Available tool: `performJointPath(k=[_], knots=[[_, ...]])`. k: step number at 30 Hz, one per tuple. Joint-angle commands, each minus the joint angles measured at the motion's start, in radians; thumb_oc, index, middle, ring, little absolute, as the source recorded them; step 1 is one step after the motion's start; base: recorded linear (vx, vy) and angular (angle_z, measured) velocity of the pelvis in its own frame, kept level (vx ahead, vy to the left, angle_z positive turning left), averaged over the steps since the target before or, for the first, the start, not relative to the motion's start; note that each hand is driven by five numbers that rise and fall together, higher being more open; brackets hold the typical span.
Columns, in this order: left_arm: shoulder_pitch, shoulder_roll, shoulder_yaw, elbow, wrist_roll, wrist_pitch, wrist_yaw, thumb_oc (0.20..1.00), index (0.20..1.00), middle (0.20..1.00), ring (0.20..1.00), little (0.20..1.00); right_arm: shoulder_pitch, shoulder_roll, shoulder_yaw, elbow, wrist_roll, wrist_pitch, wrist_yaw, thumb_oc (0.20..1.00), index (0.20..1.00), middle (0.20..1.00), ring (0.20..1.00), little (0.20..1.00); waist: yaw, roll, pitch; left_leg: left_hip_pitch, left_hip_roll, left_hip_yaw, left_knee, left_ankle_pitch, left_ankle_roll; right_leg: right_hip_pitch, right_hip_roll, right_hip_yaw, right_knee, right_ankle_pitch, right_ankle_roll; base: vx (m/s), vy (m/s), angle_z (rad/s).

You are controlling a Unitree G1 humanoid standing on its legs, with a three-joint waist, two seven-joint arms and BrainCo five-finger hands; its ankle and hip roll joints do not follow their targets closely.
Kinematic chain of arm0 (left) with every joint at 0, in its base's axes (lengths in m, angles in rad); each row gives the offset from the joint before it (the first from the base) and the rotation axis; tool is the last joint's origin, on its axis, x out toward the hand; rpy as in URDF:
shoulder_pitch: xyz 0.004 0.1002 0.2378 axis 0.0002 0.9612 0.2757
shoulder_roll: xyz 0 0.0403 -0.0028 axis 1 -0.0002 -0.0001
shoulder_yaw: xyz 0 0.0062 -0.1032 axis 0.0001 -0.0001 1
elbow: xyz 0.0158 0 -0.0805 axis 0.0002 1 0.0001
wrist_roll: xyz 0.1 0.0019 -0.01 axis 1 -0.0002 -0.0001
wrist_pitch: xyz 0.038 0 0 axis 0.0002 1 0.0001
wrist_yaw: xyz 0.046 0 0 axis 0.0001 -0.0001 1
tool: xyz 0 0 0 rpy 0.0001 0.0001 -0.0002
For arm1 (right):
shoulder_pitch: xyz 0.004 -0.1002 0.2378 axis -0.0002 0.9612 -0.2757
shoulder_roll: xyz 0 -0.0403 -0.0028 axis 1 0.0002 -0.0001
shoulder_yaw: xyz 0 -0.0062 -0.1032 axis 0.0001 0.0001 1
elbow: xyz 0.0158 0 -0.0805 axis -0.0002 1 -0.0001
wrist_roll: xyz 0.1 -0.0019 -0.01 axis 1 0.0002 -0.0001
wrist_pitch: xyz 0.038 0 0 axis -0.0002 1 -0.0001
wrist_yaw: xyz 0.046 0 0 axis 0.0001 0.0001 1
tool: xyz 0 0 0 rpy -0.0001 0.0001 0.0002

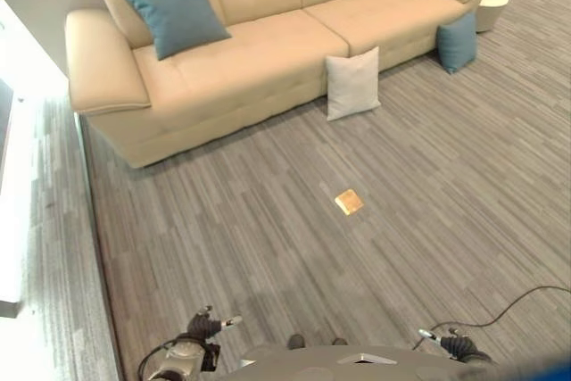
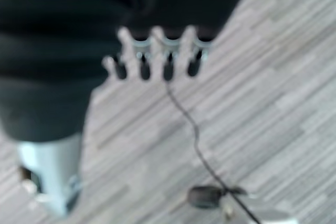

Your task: Pick up all the scattered cushions and arrange them neatly on the sofa.

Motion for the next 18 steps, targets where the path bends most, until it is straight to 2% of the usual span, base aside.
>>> performJointPath(k=[1,18], knots=[[-0.052,-0.022,0.048,0.030,-0.014,-0.016,-0.003,1.000,1.000,1.000,1.000,1.000,-0.006,-0.021,0.028,-0.009,-0.021,-0.002,0.000,1.000,1.000,1.000,1.000,1.000,-0.003,-0.009,-0.032,-0.042,-0.012,-0.166,-0.004,0.018,-0.077,-0.072,0.006,0.082,0.008,0.073,0.091,0.00,0.000,0.00],[-0.061,-0.038,0.032,0.050,0.003,-0.006,-0.002,1.000,1.000,1.000,1.000,1.000,-0.015,-0.007,0.042,-0.007,-0.031,0.004,-0.002,1.000,1.000,1.000,1.000,1.000,-0.001,-0.010,-0.030,-0.041,-0.011,-0.149,-0.003,0.008,-0.072,-0.078,0.005,0.100,0.008,0.076,0.094,0.00,0.005,-0.02]])
